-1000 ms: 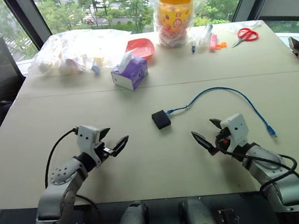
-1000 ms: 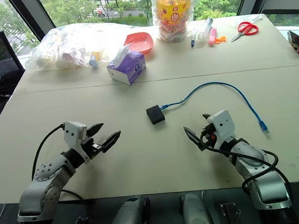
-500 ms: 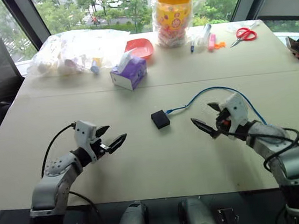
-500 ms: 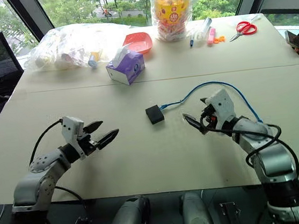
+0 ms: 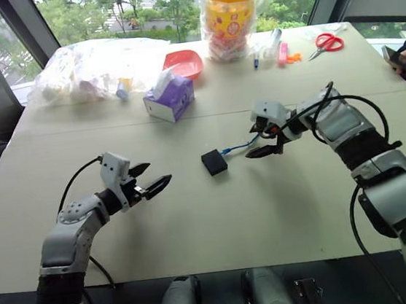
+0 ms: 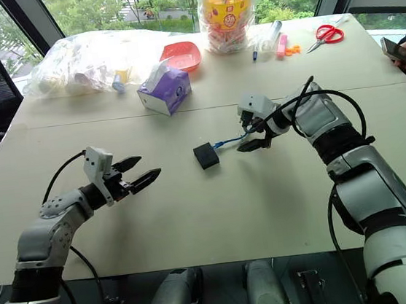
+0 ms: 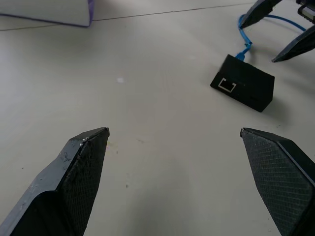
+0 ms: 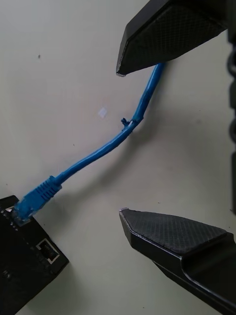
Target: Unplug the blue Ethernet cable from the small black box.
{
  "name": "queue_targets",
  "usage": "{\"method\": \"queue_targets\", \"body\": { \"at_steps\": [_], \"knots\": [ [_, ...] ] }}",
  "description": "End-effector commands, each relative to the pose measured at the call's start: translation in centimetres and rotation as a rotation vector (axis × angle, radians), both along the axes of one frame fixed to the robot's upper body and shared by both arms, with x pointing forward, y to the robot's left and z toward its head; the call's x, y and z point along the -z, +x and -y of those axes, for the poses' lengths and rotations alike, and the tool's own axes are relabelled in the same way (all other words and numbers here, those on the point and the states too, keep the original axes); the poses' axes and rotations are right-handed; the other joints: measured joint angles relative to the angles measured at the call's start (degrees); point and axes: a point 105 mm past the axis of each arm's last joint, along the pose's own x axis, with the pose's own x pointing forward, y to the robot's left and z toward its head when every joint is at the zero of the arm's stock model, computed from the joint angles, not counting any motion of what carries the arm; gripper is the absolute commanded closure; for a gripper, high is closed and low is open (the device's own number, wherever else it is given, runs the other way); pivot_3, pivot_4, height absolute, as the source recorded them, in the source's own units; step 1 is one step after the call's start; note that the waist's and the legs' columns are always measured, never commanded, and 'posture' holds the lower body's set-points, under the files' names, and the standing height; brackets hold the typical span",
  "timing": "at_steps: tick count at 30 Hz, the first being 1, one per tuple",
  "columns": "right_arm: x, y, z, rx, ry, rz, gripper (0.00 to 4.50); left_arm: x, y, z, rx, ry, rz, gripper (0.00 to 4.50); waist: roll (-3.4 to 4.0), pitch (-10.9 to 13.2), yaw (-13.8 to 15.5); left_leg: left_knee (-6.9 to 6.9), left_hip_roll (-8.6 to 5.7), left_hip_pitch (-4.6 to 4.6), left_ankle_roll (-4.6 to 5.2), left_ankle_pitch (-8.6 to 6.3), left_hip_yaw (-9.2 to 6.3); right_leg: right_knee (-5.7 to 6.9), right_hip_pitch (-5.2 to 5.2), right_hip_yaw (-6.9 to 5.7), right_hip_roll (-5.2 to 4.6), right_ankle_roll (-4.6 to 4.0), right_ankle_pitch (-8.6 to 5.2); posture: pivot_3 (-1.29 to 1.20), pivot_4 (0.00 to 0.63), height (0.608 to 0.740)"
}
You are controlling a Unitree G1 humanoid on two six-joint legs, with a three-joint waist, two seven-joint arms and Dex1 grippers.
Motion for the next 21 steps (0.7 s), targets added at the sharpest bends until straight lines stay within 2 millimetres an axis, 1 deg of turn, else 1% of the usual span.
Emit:
{"method": "queue_targets", "body": {
  "at_steps": [1, 6, 9, 13, 15, 16, 18, 21],
  "knots": [
    [-0.5, 0.8, -1.1, -0.038, -0.022, 0.014, 0.00, -1.3, -0.3, -0.6, -0.024, 0.006, 0.062, 0.05, 0.00, 0.0, 0.0, 0.00, 0.00, 0.00, -0.03, 0.01, 0.00, 0.00, -0.01, 0.01, -0.01, 0.00, 0.00, 0.00, 0.150, 0.740],
    [-0.3, 0.8, -3.1, -0.047, 0.018, -0.082, 0.00, -1.5, -0.5, -1.0, -0.057, 0.010, 0.072, 0.05, 0.01, 0.0, 0.0, 0.02, 0.00, 0.06, -0.22, 0.12, -0.04, 0.08, 0.02, 0.09, 0.02, -0.05, 0.03, 0.00, 0.150, 0.740],
    [-0.2, 0.6, -4.3, -0.084, 0.024, -0.095, 0.00, -1.5, -0.6, -1.2, -0.068, 0.013, 0.076, 0.05, 0.01, 0.0, 0.0, 0.03, 0.01, 0.12, -0.22, 0.12, -0.06, 0.20, 0.03, 0.11, 0.03, -0.07, 0.05, 0.00, 0.150, 0.740],
    [0.3, 0.4, -5.7, -0.111, 0.021, -0.106, 0.00, -1.6, -0.7, -1.3, -0.075, 0.015, 0.077, 0.05, 0.01, 0.0, -0.3, 0.02, 0.02, 0.14, -0.23, 0.13, -0.04, 0.31, -0.03, 0.16, 0.04, -0.07, 0.05, 0.00, 0.150, 0.740],
    [0.6, 0.3, -6.3, -0.123, 0.018, -0.100, 0.54, -1.6, -0.7, -1.5, -0.077, 0.017, 0.078, 0.00, 0.01, 0.0, -0.6, 0.02, 0.04, 0.16, -0.24, 0.13, -0.03, 0.36, -0.05, 0.18, 0.04, -0.08, 0.05, 0.00, 0.150, 0.740],
    [0.7, 0.4, -6.4, -0.125, 0.016, -0.097, 0.87, -1.6, -0.7, -1.6, -0.078, 0.018, 0.078, 0.00, 0.01, 0.0, -0.9, 0.02, 0.05, 0.17, -0.25, 0.14, -0.03, 0.39, -0.06, 0.19, 0.04, -0.08, 0.05, 0.00, 0.150, 0.740],
    [1.1, 0.4, -6.6, -0.133, -0.002, -0.081, 1.72, -1.8, -0.6, -1.8, -0.080, 0.019, 0.079, 0.00, 0.01, 0.0, -1.3, 0.02, 0.06, 0.17, -0.26, 0.14, -0.04, 0.48, -0.10, 0.20, 0.04, -0.08, 0.05, 0.00, 0.150, 0.740],
    [1.6, 0.4, -7.0, -0.148, -0.019, -0.061, 3.30, -2.3, -0.1, -2.5, -0.092, 0.021, 0.086, 0.00, 0.01, 0.0, -1.4, 0.02, 0.05, 0.17, -0.26, 0.15, -0.02, 0.58, -0.16, 0.26, 0.05, -0.08, 0.05, 0.00, 0.150, 0.740]
  ]
}}
